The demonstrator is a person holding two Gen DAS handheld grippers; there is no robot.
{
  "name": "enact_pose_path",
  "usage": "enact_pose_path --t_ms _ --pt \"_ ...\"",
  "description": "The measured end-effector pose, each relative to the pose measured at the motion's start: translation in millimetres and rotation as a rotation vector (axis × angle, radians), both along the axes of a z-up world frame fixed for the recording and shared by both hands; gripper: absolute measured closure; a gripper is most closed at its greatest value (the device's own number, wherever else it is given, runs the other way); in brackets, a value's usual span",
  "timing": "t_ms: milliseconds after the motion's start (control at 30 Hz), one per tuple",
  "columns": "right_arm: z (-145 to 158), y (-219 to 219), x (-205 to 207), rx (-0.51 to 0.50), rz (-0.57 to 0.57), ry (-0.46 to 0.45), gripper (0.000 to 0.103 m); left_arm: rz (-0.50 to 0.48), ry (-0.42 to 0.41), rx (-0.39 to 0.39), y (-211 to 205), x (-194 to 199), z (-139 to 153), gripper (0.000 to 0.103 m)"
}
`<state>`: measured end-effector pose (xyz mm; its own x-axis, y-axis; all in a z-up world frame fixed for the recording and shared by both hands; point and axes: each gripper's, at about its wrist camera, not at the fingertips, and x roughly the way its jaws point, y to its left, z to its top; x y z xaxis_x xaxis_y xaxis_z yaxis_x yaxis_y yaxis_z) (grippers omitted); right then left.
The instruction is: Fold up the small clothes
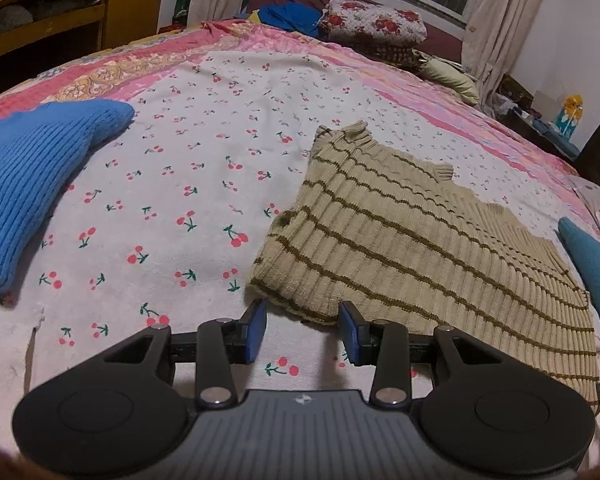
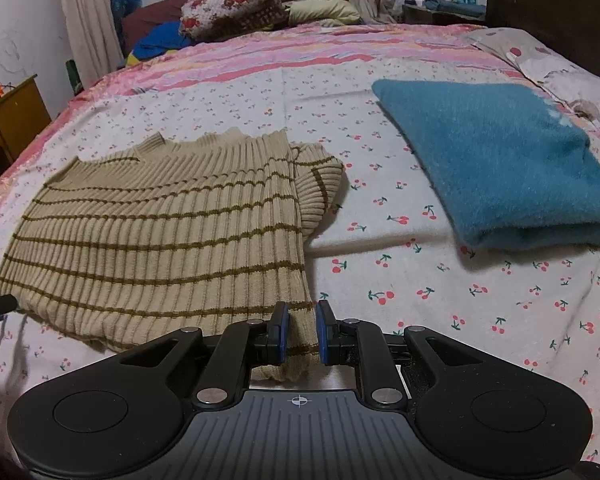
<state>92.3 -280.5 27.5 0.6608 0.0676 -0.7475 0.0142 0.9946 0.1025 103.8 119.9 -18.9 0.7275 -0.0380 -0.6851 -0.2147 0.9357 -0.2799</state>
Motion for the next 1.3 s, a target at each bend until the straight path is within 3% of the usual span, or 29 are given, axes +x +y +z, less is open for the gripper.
enact_pose_path --t_ms 1167,1300 --pt "52.3 65.6 26.2 -0.096 0.148 -0.098 0.082 -0.022 0.005 -0.102 4.6 10.3 -2.6 0.058" --pt "57.9 89.8 31.7 -0.087 0.210 -0.107 0.074 -0.024 0.011 -0.132 5.1 12.8 -3.4 0.057"
